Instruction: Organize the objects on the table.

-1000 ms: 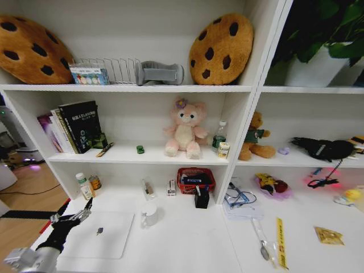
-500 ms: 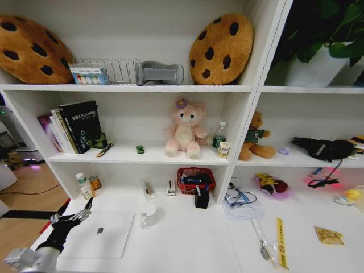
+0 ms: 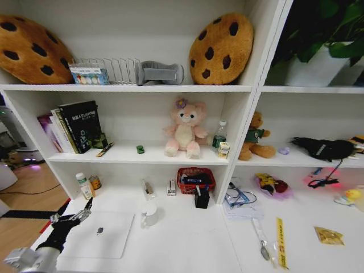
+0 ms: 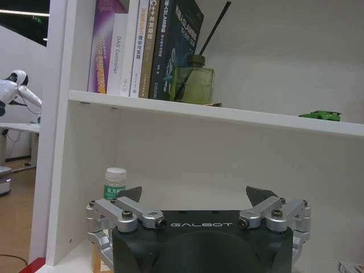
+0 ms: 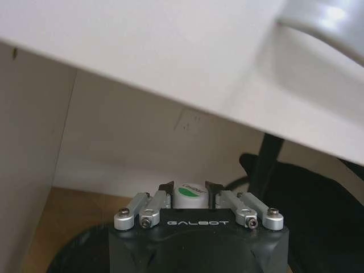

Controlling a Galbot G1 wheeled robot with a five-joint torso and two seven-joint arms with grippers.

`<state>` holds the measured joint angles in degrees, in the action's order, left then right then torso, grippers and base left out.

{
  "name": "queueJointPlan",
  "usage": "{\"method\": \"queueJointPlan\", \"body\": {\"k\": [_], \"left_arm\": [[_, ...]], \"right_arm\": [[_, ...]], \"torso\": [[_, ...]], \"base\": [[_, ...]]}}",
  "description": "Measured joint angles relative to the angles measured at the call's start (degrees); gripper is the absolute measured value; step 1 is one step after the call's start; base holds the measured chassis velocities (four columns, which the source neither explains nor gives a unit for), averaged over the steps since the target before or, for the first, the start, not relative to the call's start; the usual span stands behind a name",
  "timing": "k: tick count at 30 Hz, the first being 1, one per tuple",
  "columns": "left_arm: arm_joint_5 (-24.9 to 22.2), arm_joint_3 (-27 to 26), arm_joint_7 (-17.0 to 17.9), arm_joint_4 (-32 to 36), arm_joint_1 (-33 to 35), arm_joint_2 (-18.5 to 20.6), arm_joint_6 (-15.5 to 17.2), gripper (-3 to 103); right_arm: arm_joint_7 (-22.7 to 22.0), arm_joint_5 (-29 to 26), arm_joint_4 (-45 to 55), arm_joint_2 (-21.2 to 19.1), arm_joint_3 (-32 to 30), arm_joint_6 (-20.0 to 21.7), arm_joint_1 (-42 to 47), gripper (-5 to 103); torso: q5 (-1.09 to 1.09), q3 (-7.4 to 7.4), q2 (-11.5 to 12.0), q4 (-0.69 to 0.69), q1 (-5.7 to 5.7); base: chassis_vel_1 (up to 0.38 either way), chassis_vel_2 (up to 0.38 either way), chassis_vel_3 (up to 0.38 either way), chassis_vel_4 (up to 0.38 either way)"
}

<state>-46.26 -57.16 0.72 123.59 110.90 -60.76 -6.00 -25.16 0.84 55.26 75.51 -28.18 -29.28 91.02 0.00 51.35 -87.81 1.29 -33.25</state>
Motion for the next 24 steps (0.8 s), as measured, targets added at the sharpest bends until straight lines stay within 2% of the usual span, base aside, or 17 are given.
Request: {"method": "queueJointPlan", "body": {"k": [4, 5, 6, 7, 9, 11, 12, 15, 18, 22, 24], "left_arm": [[0.00, 0.00, 0.00, 0.00, 0.00, 0.00, 0.00, 100], [0.00, 0.00, 0.00, 0.00, 0.00, 0.00, 0.00, 100], [0.00, 0.00, 0.00, 0.00, 0.00, 0.00, 0.00, 100], [0.00, 0.00, 0.00, 0.00, 0.00, 0.00, 0.00, 100], [0.00, 0.00, 0.00, 0.00, 0.00, 0.00, 0.00, 100], [0.00, 0.00, 0.00, 0.00, 0.00, 0.00, 0.00, 100], [0.00, 0.00, 0.00, 0.00, 0.00, 0.00, 0.00, 100], [0.00, 0.00, 0.00, 0.01, 0.00, 0.00, 0.00, 100], [0.00, 0.00, 0.00, 0.00, 0.00, 0.00, 0.00, 100], [0.00, 0.00, 0.00, 0.00, 0.00, 0.00, 0.00, 100], [0.00, 0.00, 0.00, 0.00, 0.00, 0.00, 0.00, 100]], "right_arm": [[0.43, -0.20, -0.36, -0.17, 0.85, 0.51, -0.96, 28], [0.57, -0.21, -0.62, -0.16, 1.13, 0.52, -0.93, 34], [0.57, -0.21, -0.62, -0.16, 1.13, 0.52, -0.93, 34], [0.61, -0.15, -0.78, -0.04, 1.25, 0.39, -0.66, 44], [0.62, -0.05, -0.79, 0.07, 1.26, 0.27, -0.42, 44], [0.66, 0.38, -0.77, 0.50, 1.04, -0.16, 0.27, 55], [0.66, 0.38, -0.77, 0.50, 1.04, -0.16, 0.27, 55], [0.61, 1.25, 0.08, 1.23, -0.02, -0.50, 1.30, 71], [0.55, 1.55, 0.85, 1.33, -0.20, -0.54, 2.24, 77], [0.09, 3.07, 1.09, 1.29, -1.07, -2.40, 4.99, 97], [0.00, 3.08, 1.24, 1.29, -1.30, -2.74, 5.74, 99]], "torso": [[0.00, 0.00, 0.00, 0.00, 0.00], [-0.01, 0.00, 0.00, 0.01, 0.00], [-0.01, 0.00, 0.00, 0.01, 0.00], [-0.01, 0.00, 0.00, 0.00, 0.00], [-0.01, 0.00, 0.00, 0.01, 0.00], [-0.01, 0.00, 0.00, 0.01, 0.00], [-0.01, 0.00, 0.00, 0.01, 0.00], [0.00, -0.01, 0.00, 0.01, 0.00], [-0.01, -0.01, 0.00, 0.01, 0.00], [0.00, -0.01, -0.01, 0.00, 0.00], [0.00, -0.01, -0.01, 0.00, 0.00]], "base": [[0.000, 0.000, 0.000, 0.000], [0.000, 0.000, 0.000, 0.000], [0.000, 0.000, 0.000, 0.000], [0.000, 0.000, 0.000, 0.000], [0.000, 0.000, 0.000, 0.000], [0.000, 0.000, 0.000, 0.000], [0.000, 0.000, 0.000, 0.000], [0.000, 0.000, 0.000, 0.000], [0.000, 0.000, 0.000, 0.000], [0.000, 0.000, 0.000, 0.000], [0.000, 0.000, 0.000, 0.000]]}}
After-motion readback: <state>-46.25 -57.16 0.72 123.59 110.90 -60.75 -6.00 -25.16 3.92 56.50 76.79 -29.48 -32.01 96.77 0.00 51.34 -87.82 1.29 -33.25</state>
